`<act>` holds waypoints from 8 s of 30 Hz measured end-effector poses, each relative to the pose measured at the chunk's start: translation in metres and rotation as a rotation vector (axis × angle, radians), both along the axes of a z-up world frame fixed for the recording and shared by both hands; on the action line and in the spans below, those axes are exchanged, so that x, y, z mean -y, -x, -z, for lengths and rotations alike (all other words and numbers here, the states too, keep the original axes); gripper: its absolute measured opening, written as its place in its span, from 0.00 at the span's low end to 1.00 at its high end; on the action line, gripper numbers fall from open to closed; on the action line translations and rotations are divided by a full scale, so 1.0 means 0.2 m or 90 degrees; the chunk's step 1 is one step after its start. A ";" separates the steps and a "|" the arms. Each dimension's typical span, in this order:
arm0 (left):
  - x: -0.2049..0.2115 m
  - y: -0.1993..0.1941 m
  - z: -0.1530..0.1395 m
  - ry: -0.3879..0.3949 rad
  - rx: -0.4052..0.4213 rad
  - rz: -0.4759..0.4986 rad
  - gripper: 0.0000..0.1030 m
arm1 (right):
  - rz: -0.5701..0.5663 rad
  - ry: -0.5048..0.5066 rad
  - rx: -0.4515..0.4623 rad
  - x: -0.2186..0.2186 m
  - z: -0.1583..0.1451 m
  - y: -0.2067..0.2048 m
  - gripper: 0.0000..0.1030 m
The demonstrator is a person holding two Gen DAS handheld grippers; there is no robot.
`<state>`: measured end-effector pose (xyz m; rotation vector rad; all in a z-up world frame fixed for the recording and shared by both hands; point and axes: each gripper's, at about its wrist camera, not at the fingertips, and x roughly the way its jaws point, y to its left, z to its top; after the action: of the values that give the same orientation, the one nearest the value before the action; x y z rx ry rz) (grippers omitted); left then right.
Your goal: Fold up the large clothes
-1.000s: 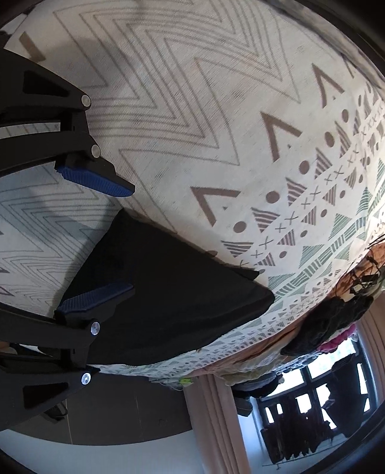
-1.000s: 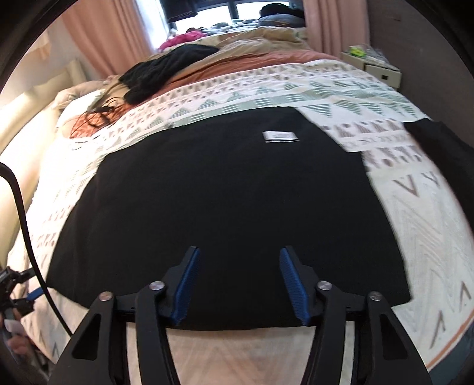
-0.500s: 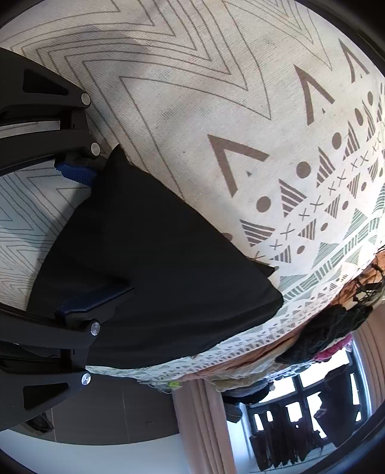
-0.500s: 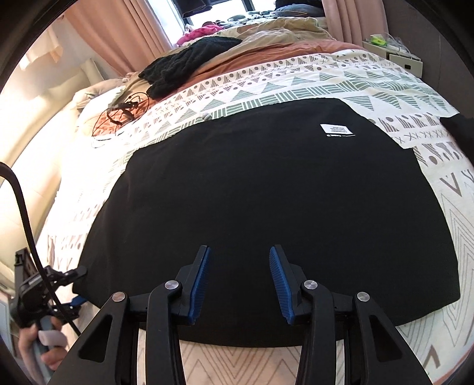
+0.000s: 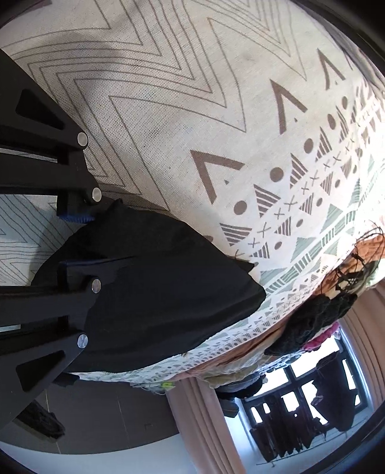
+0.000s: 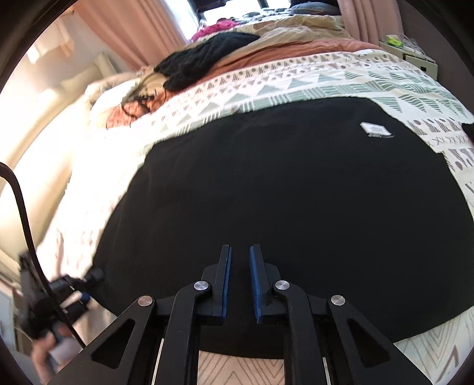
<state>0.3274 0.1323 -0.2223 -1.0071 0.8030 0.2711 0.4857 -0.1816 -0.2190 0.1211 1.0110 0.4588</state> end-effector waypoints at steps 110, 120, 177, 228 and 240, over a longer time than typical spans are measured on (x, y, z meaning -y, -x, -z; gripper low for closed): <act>0.85 -0.40 -1.02 -0.054 0.206 0.239 0.11 | 0.011 -0.151 -0.105 0.60 -0.01 0.04 0.23; 1.23 -0.55 -1.02 -0.062 0.194 0.330 0.11 | 0.121 -0.177 -0.060 1.03 -0.09 0.05 0.33; 1.10 -0.50 -0.26 -0.092 -0.040 0.377 0.62 | 0.231 -0.146 -0.037 1.37 0.03 0.21 0.06; 1.05 -1.00 -0.16 -0.156 -0.045 0.385 0.61 | 0.191 -0.304 -0.054 1.25 -0.02 -0.53 0.03; 1.09 -1.12 -0.13 -0.159 -0.042 0.402 0.49 | 0.275 -0.285 -0.087 1.39 0.08 -0.53 0.02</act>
<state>0.5519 -0.0855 -0.1969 -0.4766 1.0754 -0.1387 0.5910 -0.4601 -0.2345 0.7651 0.9683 0.2742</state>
